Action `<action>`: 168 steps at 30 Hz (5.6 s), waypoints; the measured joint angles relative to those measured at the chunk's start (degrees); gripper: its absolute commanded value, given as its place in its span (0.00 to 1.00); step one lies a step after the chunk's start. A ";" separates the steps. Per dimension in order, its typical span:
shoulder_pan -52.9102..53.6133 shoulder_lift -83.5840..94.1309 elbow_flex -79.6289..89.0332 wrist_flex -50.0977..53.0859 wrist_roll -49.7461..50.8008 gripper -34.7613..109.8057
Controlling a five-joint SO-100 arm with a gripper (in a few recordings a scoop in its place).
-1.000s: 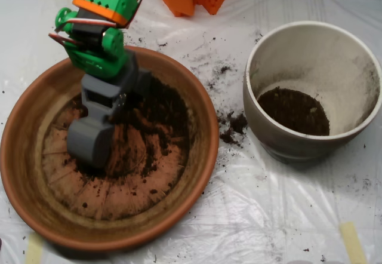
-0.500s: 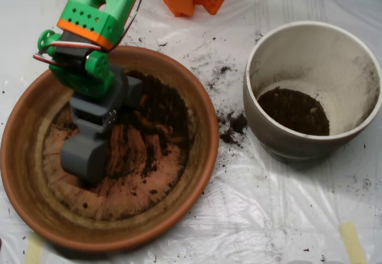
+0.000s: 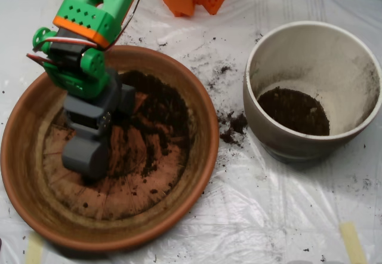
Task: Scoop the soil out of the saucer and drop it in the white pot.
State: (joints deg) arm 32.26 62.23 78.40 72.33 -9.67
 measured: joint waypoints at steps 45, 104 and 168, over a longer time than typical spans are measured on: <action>-1.67 19.78 30.94 -29.27 -13.01 0.24; -53.09 46.23 9.40 4.22 -4.39 0.47; -13.18 26.46 33.31 -7.91 -51.59 0.47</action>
State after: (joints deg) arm 19.07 88.68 111.71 64.42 -61.26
